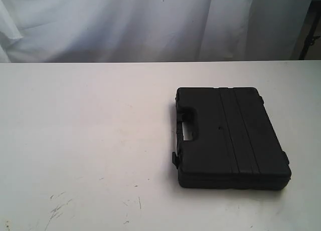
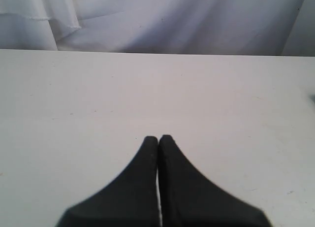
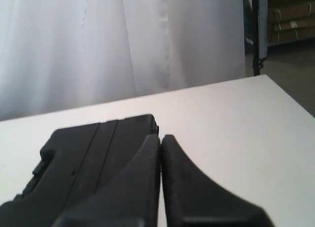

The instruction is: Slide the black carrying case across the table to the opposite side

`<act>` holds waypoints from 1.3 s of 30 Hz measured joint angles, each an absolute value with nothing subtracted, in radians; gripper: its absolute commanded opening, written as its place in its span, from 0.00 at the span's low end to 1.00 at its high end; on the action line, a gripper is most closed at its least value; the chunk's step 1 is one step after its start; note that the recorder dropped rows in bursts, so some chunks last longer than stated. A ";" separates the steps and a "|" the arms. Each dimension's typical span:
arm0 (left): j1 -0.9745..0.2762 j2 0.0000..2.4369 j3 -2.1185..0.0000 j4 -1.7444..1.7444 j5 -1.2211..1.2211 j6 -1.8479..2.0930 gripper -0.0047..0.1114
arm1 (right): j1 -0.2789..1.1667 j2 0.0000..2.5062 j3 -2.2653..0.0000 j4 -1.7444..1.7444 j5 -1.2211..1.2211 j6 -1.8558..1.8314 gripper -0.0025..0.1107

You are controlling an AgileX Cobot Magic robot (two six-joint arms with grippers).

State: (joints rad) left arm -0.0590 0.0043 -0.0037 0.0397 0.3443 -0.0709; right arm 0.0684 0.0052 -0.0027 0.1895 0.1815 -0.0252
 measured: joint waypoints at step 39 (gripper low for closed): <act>-0.059 0.004 -0.004 0.040 0.344 -0.071 0.04 | 0.068 0.313 -0.565 0.196 0.068 -0.025 0.02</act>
State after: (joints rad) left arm -0.0590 0.0043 -0.0037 0.0397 0.3443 -0.0709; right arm 0.0684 0.3131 -0.5654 0.1961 0.0684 -0.0252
